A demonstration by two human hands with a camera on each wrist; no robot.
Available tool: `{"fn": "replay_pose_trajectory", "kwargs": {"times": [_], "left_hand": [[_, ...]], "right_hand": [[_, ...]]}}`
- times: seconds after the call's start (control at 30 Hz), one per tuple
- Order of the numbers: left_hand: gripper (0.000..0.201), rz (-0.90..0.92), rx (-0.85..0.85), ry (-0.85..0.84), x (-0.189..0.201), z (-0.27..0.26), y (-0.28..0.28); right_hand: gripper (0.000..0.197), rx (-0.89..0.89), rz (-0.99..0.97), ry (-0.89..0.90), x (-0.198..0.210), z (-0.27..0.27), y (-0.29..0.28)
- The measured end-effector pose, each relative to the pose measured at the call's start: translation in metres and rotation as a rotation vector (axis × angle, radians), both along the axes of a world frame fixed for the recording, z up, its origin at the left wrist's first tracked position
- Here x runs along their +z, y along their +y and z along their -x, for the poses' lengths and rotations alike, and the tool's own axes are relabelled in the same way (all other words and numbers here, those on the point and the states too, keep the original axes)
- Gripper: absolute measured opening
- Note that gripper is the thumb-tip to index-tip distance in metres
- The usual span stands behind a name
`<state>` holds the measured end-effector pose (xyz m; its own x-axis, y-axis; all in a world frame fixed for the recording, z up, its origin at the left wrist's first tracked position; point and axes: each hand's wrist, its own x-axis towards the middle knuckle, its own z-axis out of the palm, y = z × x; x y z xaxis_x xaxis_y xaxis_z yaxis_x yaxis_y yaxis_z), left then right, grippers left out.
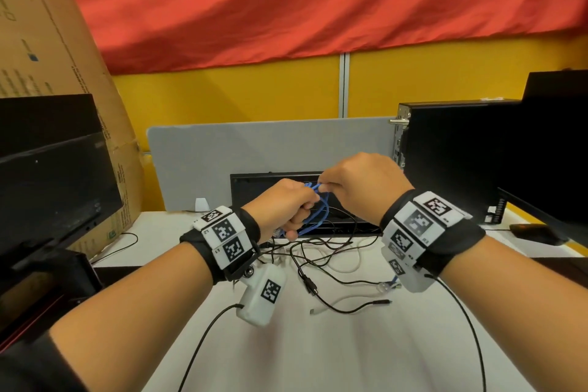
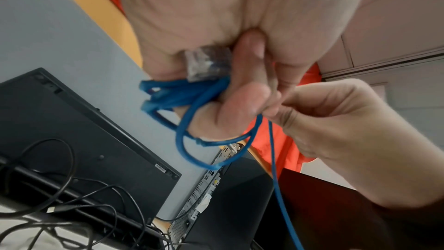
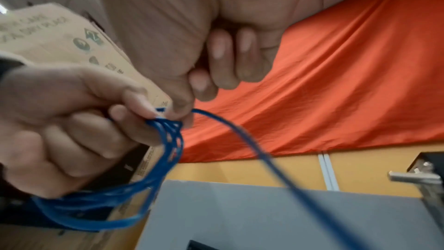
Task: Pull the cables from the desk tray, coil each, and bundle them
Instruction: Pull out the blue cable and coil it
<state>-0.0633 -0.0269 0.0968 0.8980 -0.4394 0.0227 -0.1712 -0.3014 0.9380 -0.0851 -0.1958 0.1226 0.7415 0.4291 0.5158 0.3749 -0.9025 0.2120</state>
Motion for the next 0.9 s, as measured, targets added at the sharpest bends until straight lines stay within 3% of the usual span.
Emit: {"fn": "replay_pose_trajectory", "kwargs": {"times": [0.13, 0.23, 0.3, 0.4, 0.57, 0.77, 0.9], "left_hand": [[0.038, 0.117, 0.006, 0.074, -0.005, -0.001, -0.002], [0.043, 0.302, -0.028, 0.169, -0.008, -0.002, 0.0], [0.047, 0.392, -0.046, 0.215, -0.011, -0.003, 0.002], [0.049, 0.488, -0.086, 0.264, -0.013, -0.003, 0.002], [0.053, 0.498, -0.087, 0.307, -0.016, -0.001, -0.001], [0.045, 0.546, 0.069, 0.235, -0.014, -0.001, -0.006], [0.046, 0.6, 0.093, 0.265, -0.015, 0.0, -0.01]], "right_hand": [[0.024, 0.01, -0.327, 0.107, -0.009, -0.006, 0.006], [0.053, 0.182, -0.692, 0.361, -0.016, -0.006, 0.009], [0.072, 0.274, -0.791, 0.509, -0.02, -0.004, 0.01], [0.084, 0.336, -0.842, 0.578, -0.027, -0.006, 0.012], [0.07, 0.287, -0.882, 0.459, -0.035, -0.013, 0.013], [0.048, 0.235, -0.859, 0.294, -0.046, -0.013, 0.019], [0.036, 0.164, -0.733, 0.083, -0.046, -0.009, 0.02]]}}
